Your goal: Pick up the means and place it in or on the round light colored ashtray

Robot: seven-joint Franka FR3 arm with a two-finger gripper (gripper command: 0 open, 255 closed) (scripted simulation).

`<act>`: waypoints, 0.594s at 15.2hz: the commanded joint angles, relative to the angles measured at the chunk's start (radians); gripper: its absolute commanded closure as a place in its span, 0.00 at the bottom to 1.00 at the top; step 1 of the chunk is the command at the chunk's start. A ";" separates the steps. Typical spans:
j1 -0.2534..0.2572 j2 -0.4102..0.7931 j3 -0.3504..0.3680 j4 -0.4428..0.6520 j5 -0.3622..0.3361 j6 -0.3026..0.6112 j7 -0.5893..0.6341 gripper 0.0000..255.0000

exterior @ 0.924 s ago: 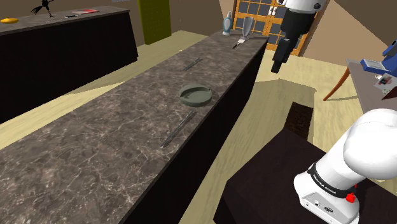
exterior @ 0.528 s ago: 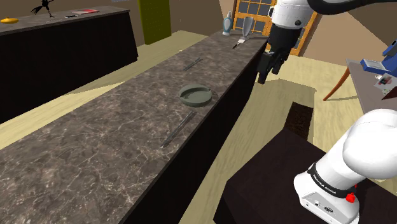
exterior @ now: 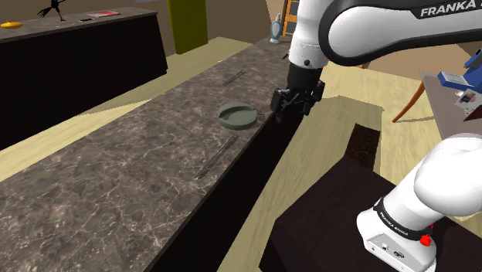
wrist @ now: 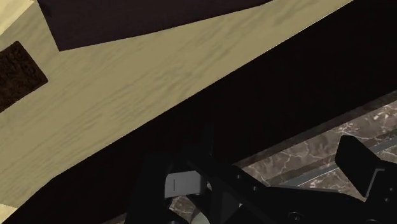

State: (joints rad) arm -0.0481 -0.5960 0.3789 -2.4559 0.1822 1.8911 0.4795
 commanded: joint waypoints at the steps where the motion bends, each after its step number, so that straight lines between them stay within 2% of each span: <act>1: -0.024 0.060 0.053 0.013 0.010 0.054 0.112 0.00; 5: -0.077 0.205 0.163 0.061 -0.005 0.158 0.340 0.00; 9: -0.141 0.380 0.265 0.137 -0.080 0.250 0.591 0.00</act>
State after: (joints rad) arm -0.1704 -0.2694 0.6159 -2.3485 0.1283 2.1191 0.9933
